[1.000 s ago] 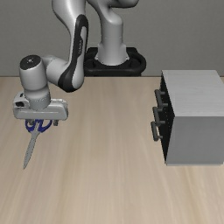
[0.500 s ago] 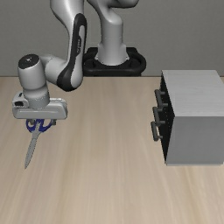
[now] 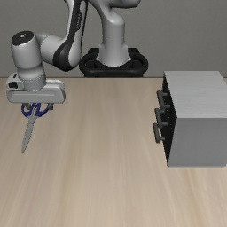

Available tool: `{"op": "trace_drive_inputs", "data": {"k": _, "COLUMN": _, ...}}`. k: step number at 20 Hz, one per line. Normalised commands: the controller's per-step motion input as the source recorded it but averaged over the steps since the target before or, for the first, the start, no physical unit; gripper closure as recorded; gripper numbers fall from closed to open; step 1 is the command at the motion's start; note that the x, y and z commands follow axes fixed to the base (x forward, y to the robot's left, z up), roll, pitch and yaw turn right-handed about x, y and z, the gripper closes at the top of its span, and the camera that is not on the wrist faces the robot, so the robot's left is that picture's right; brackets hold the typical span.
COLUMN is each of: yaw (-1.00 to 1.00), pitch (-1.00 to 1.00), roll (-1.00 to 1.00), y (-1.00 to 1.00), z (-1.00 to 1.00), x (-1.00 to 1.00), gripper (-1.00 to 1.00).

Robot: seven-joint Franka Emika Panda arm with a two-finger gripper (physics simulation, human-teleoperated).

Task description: Pick up the scissors and place it on the top of the cabinet

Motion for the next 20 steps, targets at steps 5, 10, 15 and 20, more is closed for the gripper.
{"op": "trace_drive_inputs", "data": {"k": 5, "yaw": 0.0, "pitch": 0.0, "roll": 0.0, "y": 0.0, "z": 1.0, "x": 0.0, "gripper": 1.0}}
{"op": "trace_drive_inputs", "data": {"k": 10, "yaw": 0.0, "pitch": 0.0, "roll": 0.0, "y": 0.0, "z": 1.0, "x": 0.0, "gripper": 1.0}}
{"op": "trace_drive_inputs", "data": {"k": 15, "yaw": 0.0, "pitch": 0.0, "roll": 0.0, "y": 0.2, "z": 0.8, "x": 0.0, "gripper": 1.0}}
{"op": "trace_drive_inputs", "data": {"k": 20, "yaw": 0.0, "pitch": 0.0, "roll": 0.0, "y": 1.0, "z": 0.0, "x": 0.0, "gripper": 1.0}}
